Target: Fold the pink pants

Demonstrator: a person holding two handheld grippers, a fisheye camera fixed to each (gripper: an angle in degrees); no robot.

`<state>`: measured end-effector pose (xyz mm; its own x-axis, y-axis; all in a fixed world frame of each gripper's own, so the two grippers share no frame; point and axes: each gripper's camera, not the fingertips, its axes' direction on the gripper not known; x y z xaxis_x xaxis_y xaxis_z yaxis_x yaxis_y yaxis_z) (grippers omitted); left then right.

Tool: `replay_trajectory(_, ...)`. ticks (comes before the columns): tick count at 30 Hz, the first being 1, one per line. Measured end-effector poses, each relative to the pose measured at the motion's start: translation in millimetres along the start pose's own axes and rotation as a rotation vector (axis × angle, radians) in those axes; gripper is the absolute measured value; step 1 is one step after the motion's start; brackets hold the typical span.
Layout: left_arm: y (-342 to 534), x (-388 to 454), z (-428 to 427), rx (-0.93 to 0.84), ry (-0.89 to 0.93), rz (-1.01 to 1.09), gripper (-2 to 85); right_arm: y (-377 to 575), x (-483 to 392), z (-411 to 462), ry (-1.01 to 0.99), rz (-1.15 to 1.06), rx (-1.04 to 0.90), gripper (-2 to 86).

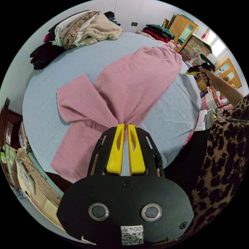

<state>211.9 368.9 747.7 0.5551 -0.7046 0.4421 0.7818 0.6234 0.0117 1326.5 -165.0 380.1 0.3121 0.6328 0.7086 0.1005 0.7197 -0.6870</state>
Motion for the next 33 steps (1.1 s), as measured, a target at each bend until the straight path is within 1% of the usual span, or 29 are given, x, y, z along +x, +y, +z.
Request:
replay_trajectory(2, 8.8, -2.0, -4.0, -0.002, 0.042, -0.024, 4.5, 11.8, -26.0, -14.0, -0.024, -0.132, 0.075, 8.2)
replay_trajectory(5, 28.8, -9.1, -21.7, 0.043, 0.084, -0.046, 7.1, 20.5, -71.7, -11.9, -0.123, -0.292, 0.092, 11.0)
replay_trajectory(9, 53.0, -39.1, -49.0, 0.128, 0.099, -0.156, 7.9, 19.8, -134.1, 21.5, -0.111, -0.437, 0.02, 12.4)
replay_trajectory(11, 51.5, -69.1, -57.3, 0.164, 0.079, -0.219, 7.8, 15.4, -166.3, 50.3, -0.045, -0.48, -0.046, 12.3)
replay_trajectory(14, 29.5, -98.5, -51.0, 0.173, 0.078, -0.263, 7.7, 9.2, -192.1, 83.1, 0.047, -0.488, -0.133, 11.0)
replay_trajectory(16, 13.3, -109.2, -38.0, 0.145, 0.042, -0.277, 8.0, 7.9, -201.9, 87.6, 0.127, -0.477, -0.085, 8.1)
replay_trajectory(18, 0.8, -119.8, -21.9, 0.123, 0.049, -0.301, 8.7, 5.4, -210.5, 93.8, 0.158, -0.486, -0.086, 7.9)
replay_trajectory(21, -12.0, -132.5, 8.2, 0.035, 0.042, -0.33, 10.3, 0.5, -221.6, 101.9, 0.182, -0.48, -0.08, 7.8)
replay_trajectory(23, -12.1, -138.1, 31.0, -0.052, -0.019, -0.319, 9.6, -6.9, -228.4, 107.7, 0.191, -0.459, -0.096, 7.6)
replay_trajectory(24, -9.9, -139.5, 34.9, -0.068, -0.037, -0.318, 9.2, -9.1, -230.0, 109.0, 0.191, -0.452, -0.103, 7.6)
replay_trajectory(25, -2.4, -141.7, 33.7, -0.044, -0.12, -0.334, 6.9, -13.5, -233.5, 111.5, 0.194, -0.444, -0.119, 7.6)
replay_trajectory(26, 5.4, -146.4, 34.8, -0.042, -0.124, -0.337, 5.2, -17.3, -237.6, 114.2, 0.204, -0.447, -0.134, 7.6)
replay_trajectory(30, 38.4, -164.1, 19.1, 0.043, -0.083, -0.357, 2.2, -26.5, -249.0, 121.5, 0.242, -0.481, -0.169, 7.5)
replay_trajectory(33, 85.2, -183.3, -21.9, 0.205, -0.058, -0.426, 1.3, -34.7, -253.0, 125.5, 0.246, -0.489, -0.196, 7.4)
